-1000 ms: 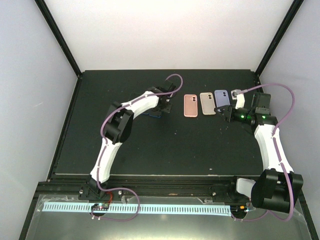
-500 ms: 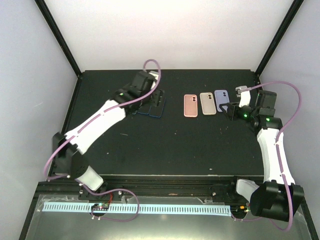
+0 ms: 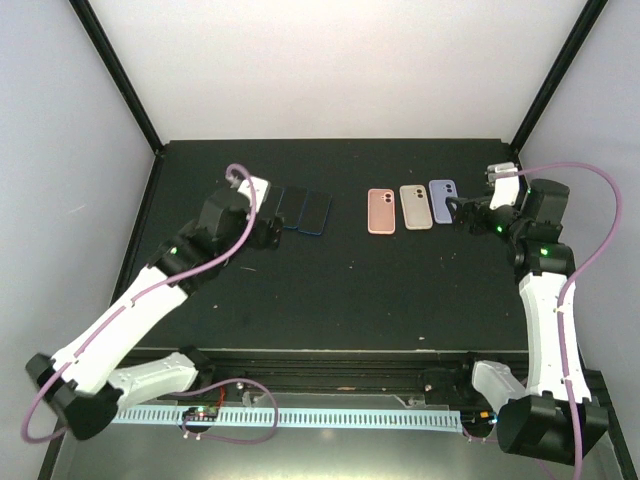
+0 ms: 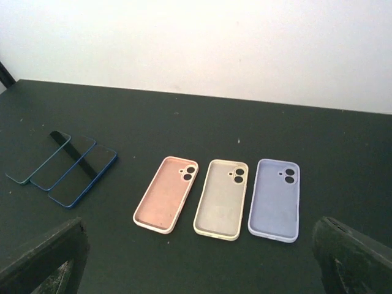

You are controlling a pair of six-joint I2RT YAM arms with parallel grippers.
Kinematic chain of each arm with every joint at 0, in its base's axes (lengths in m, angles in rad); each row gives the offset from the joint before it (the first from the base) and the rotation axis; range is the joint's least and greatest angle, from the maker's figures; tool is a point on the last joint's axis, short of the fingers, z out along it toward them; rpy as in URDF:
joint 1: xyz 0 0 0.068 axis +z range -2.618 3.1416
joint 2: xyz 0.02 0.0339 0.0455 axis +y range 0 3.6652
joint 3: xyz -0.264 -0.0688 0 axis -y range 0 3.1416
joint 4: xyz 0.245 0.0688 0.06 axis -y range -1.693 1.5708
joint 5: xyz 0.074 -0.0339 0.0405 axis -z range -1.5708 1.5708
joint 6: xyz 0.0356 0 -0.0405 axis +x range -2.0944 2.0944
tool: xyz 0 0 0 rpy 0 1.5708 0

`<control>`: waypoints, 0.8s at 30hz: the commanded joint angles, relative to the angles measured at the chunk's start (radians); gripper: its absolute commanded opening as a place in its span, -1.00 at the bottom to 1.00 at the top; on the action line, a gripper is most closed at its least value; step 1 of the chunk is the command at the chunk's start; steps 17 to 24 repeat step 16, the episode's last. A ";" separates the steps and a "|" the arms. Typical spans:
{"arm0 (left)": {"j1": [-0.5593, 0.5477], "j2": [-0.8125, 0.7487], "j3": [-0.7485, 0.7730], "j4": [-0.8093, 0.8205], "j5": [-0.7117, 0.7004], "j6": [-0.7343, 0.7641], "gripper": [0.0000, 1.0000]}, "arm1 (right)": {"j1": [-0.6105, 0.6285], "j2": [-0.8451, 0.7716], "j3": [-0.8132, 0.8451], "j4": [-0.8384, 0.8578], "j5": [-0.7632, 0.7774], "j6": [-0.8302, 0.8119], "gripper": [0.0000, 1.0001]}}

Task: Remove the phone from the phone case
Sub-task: Reset both arms

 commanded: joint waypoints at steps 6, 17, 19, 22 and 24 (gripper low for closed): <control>0.009 -0.096 -0.140 0.159 -0.073 -0.004 0.98 | -0.006 -0.204 -0.202 0.253 0.069 0.140 0.99; 0.010 -0.129 -0.161 0.177 -0.142 -0.005 0.98 | -0.005 -0.320 -0.287 0.299 0.057 0.175 0.99; 0.010 -0.129 -0.161 0.177 -0.142 -0.005 0.98 | -0.005 -0.320 -0.287 0.299 0.057 0.175 0.99; 0.010 -0.129 -0.161 0.177 -0.142 -0.005 0.98 | -0.005 -0.320 -0.287 0.299 0.057 0.175 0.99; 0.010 -0.129 -0.161 0.177 -0.142 -0.005 0.98 | -0.005 -0.320 -0.287 0.299 0.057 0.175 0.99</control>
